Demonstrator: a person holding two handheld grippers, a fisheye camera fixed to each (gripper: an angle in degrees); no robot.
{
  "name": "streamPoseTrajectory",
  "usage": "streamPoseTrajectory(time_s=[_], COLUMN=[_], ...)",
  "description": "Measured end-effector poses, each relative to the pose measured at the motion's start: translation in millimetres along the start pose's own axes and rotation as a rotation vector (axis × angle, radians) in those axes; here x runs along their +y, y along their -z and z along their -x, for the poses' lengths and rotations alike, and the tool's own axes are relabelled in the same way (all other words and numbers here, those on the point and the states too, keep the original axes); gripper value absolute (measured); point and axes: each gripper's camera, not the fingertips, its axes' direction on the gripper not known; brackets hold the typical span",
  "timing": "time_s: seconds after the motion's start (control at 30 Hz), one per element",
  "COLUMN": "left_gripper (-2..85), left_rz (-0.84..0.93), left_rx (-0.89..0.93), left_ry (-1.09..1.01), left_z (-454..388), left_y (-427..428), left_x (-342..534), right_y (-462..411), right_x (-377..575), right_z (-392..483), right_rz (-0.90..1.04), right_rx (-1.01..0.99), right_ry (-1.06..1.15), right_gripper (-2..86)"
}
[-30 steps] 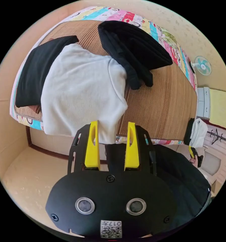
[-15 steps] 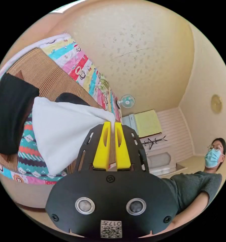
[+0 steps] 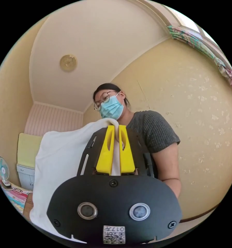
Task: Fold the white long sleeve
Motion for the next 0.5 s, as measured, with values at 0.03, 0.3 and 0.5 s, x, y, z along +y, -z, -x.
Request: streamPoseTrajectory(time_s=[0.03,0.3,0.5], left_gripper=[0.9,0.4,0.5], left_rz=[-0.014,-0.368,-0.179], left_rx=[0.010,0.369,-0.033], left_ry=[0.018,0.184,0.464], left_z=[6.3,105.6,136.4], left_y=[-4.5,-80.4,-84.8], left_x=[6.5,140.4,180.4], right_y=[-10.5,-93.4,-50.0], right_x=[-2.0,49.5,83.3], right_z=[6.0,-0.5,3.8], right_rz=[-0.001,0.086,0.023], right_rx=[-0.056,-0.322,0.086], right_ry=[0.063,0.179,0.218], right_gripper=[15.1,9.2,4.5])
